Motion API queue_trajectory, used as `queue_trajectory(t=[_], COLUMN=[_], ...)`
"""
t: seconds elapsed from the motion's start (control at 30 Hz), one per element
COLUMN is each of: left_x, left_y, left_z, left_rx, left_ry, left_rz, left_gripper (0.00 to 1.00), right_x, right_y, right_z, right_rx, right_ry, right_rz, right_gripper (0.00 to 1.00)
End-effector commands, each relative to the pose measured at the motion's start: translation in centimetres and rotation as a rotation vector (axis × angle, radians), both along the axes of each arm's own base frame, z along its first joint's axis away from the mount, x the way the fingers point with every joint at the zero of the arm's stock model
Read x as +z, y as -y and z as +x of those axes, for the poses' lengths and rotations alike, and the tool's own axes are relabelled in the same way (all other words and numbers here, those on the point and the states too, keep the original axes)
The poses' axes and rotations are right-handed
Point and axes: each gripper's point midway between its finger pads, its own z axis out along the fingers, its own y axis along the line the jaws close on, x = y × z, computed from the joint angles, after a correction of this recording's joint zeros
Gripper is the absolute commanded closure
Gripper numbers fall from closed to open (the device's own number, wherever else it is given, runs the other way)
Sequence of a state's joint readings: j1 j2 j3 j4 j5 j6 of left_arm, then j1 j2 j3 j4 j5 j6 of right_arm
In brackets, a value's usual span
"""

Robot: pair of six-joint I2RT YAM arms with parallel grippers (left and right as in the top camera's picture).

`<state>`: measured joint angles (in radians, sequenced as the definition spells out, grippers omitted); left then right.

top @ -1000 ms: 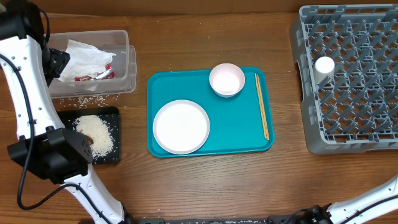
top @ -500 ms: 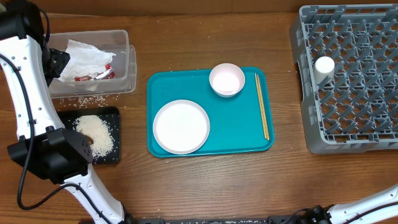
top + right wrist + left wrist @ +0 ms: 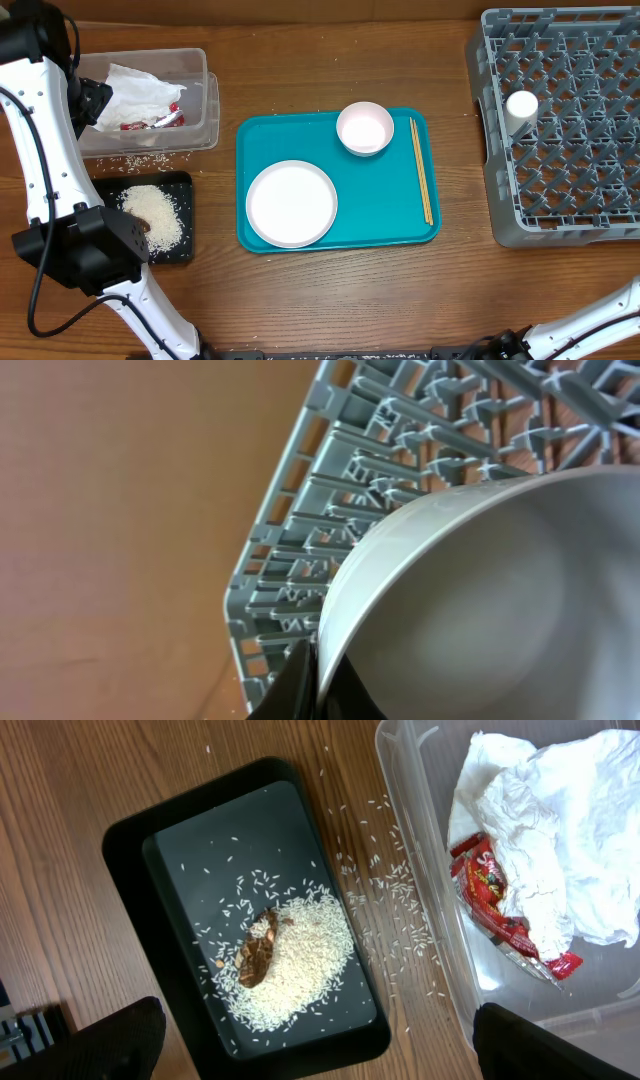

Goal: Sort waste into correct bins and load items into the dishwasher

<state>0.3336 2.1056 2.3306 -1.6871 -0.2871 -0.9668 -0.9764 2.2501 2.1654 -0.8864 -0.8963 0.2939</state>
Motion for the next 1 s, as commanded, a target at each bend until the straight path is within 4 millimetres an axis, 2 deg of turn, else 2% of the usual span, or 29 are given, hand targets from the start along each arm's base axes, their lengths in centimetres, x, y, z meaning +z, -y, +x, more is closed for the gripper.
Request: queue_trajectory(t=[0.0, 0.13, 0.23, 0.6, 0.8, 0.97], left_x=[0.8, 0.8, 0.8, 0.8, 0.8, 0.8], left_y=[0.2, 0.2, 0.2, 0.2, 0.2, 0.2], left_z=[-0.2, -0.2, -0.2, -0.2, -0.2, -0.2], left_rx=[0.007, 0.007, 0.007, 0.007, 0.007, 0.007], left_ry=[0.017, 0.017, 0.017, 0.017, 0.017, 0.017], left_rz=[0.012, 0.012, 0.012, 0.012, 0.012, 0.012], left_gripper=[0.00, 0.00, 0.00, 0.00, 0.00, 0.00], right_x=[-2.5, -3.7, -3.8, -3.4, -5.4, -6.0], right_y=[1.7, 2.5, 2.3, 0.4, 1.3, 1.5], right_z=[-0.9, -1.8, -1.8, -0.2, -1.4, -2.5], right_rx=[-0.047, -0.091, -0.072, 0.041, -0.029, -0.019], right_ry=[-0.055, -0.120, -0.117, -0.004, -0.125, -0.150], right_rz=[0.005, -0.008, -0.018, 0.041, 0.028, 0.012], right_gripper=[0.96, 0.95, 0.96, 0.96, 0.96, 0.93])
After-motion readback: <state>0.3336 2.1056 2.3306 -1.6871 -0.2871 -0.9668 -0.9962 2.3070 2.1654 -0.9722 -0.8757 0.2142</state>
